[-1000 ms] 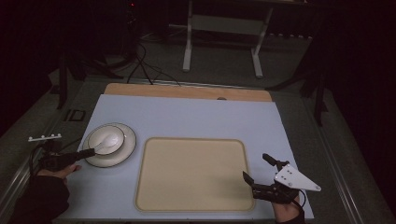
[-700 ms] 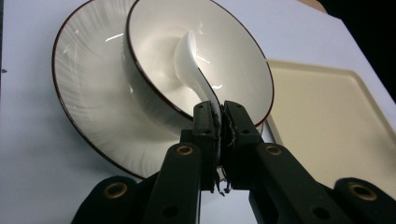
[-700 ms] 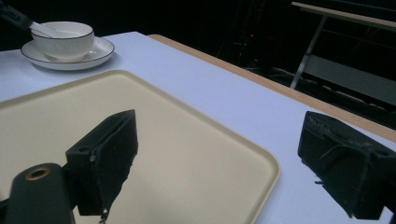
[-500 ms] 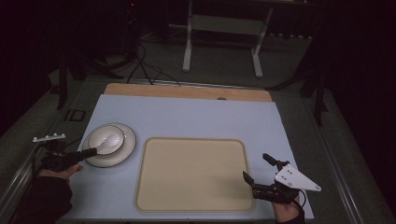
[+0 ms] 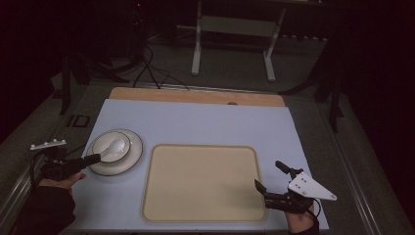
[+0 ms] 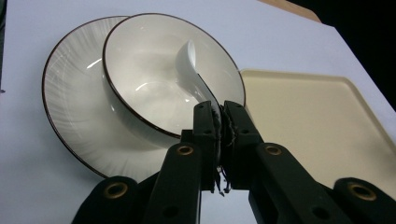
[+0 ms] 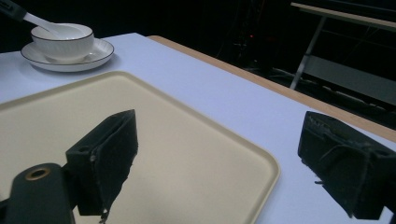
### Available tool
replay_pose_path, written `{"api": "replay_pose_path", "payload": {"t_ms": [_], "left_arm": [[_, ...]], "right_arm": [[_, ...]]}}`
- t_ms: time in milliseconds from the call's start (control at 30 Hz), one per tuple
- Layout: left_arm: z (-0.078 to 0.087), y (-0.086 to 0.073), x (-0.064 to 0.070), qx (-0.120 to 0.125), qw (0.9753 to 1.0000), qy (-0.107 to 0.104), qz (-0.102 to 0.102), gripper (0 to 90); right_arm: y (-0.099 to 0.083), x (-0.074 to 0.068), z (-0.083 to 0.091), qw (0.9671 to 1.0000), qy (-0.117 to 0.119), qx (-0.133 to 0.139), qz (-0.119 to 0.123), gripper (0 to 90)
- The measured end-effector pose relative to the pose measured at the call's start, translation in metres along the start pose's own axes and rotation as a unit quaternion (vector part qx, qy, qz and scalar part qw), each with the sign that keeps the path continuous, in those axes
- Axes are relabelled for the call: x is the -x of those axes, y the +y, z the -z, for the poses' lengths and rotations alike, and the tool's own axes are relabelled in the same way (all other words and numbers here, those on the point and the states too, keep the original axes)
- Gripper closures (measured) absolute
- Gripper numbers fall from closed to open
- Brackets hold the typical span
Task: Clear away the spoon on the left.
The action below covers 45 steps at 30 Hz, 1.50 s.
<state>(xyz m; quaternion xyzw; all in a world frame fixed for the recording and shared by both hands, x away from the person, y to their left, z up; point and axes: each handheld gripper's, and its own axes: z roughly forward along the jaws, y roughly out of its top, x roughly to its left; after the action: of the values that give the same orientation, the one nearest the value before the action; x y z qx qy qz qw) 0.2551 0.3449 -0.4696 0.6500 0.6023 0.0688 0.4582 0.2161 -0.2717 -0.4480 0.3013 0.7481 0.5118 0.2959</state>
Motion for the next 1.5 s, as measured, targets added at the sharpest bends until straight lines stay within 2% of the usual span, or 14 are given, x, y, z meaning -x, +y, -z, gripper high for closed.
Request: {"api": "replay_pose_path", "payload": {"t_ms": [133,433,633,767,933,1100,1133,1267,1400,1500], "left_arm": [[0.006,0.001,0.006,0.012,0.9999,0.006,0.000,85.3],[0.023,0.010,0.025,0.027,0.9993,0.017,-0.020,85.3],[0.030,0.013,0.039,0.038,0.9987,0.015,-0.031,85.3],[0.031,0.015,0.049,0.041,0.9984,0.010,-0.039,85.3],[0.032,0.016,0.056,0.050,0.9979,0.008,-0.040,85.3],[0.032,0.016,0.066,0.046,0.9977,0.007,-0.050,85.3],[0.033,0.017,0.072,0.048,0.9973,0.005,-0.055,85.3],[0.035,0.019,0.080,0.052,0.9969,0.005,-0.059,85.3],[0.035,0.021,0.094,0.054,0.9958,0.007,-0.073,85.3],[0.034,0.021,0.099,0.058,0.9956,0.006,-0.073,85.3]], "right_arm": [[0.000,0.000,0.000,1.0000,-0.001,0.000,-0.001,12.1],[0.000,0.000,0.000,1.0000,-0.001,0.000,-0.002,12.1],[0.000,0.001,0.000,1.0000,0.000,0.000,-0.002,12.1],[0.000,0.001,0.000,1.0000,0.000,0.002,-0.003,12.1],[0.000,0.001,-0.001,1.0000,0.002,0.003,-0.002,12.1],[0.000,0.000,-0.001,1.0000,0.003,0.004,-0.001,12.1],[0.000,0.001,-0.001,1.0000,0.005,0.006,-0.002,12.1],[0.000,0.000,-0.002,1.0000,0.006,0.006,-0.002,12.1],[0.000,0.001,-0.002,0.9999,0.006,0.007,-0.004,12.1],[0.000,0.001,-0.003,0.9999,0.006,0.007,-0.004,12.1]]}}
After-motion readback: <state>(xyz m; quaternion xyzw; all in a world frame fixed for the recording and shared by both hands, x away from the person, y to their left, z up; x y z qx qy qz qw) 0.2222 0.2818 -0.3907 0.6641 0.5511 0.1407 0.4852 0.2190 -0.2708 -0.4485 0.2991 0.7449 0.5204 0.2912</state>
